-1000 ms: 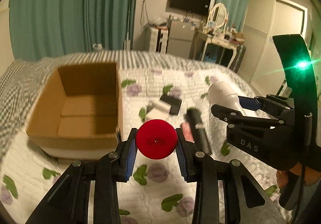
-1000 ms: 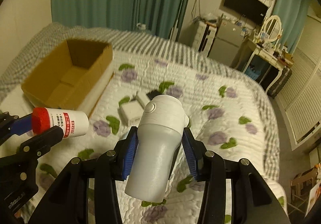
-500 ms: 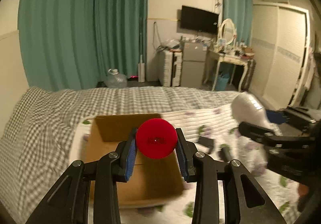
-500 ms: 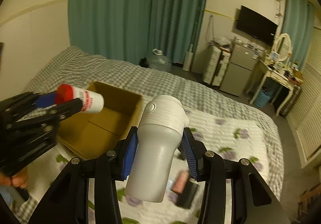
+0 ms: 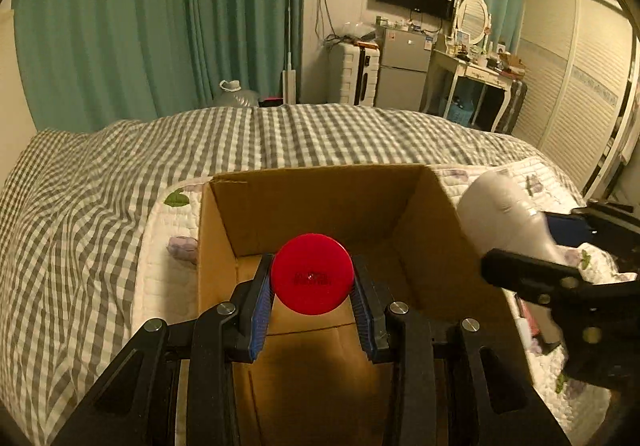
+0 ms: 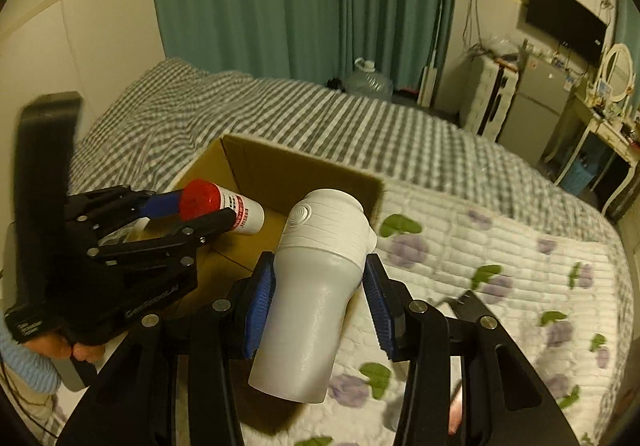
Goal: Organize rigid objects
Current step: 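Carry the bottle and tumbler into the box and open both tools, then grasp the light blue earbud case with the left tool while the right tool grasps the black cylinder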
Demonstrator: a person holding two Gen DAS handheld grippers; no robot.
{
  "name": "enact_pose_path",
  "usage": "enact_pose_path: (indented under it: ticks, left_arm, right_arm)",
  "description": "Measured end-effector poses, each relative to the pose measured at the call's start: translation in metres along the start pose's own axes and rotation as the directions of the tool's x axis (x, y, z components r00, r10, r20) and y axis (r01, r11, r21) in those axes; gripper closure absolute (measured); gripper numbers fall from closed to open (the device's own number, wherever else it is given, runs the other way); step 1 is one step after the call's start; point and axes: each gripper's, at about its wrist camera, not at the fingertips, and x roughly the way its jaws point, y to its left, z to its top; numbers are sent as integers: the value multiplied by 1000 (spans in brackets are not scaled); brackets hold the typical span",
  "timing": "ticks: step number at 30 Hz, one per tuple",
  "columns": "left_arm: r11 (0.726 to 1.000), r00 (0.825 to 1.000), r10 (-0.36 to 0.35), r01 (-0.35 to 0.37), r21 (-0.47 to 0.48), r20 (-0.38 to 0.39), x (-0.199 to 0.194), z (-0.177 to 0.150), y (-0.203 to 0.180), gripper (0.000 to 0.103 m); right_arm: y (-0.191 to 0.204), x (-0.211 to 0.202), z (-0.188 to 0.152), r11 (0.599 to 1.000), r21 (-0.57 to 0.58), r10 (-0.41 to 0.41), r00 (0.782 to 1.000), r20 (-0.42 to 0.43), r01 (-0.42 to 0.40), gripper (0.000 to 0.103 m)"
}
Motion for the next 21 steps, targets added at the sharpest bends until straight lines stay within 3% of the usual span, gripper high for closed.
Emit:
enact_pose_path:
  ticks: [4, 7, 8, 11, 14, 17, 21]
  left_arm:
    - [1000, 1000, 16, -16, -12, -18, 10, -4, 8, 62]
    - [999, 1000, 25, -25, -47, -6, 4, -3, 15, 41]
    - [998, 999, 37, -37, -54, -4, 3, -3, 17, 41]
    - [997, 999, 47, -48, -64, -7, -5, -3, 17, 41]
    - [996, 998, 68, -67, -55, 13, -22, -1, 5, 36]
    - [997, 996, 78, -77, -12, 50, -43, 3, -17, 35]
    - [999, 995, 46, -46, -5, 94, -68, 9, -56, 33]
  right_arm:
    - [-5, 22, 1, 1000, 15, 7, 1000, -11, -6, 59]
    - [-7, 20, 0, 999, 25, 25, 1000, 2, -25, 58]
    - [-8, 16, -1, 999, 28, 20, 1000, 14, -20, 57]
    - [-17, -2, -2, 999, 39, -9, 999, 53, 7, 30]
    - [-36, -31, -4, 998, 59, -43, 995, 89, 38, 28]
    - [-61, -64, -11, 990, 81, -121, 985, 123, 112, 17]
    - [-100, -101, -30, 972, 114, -220, 964, 149, 205, 9]
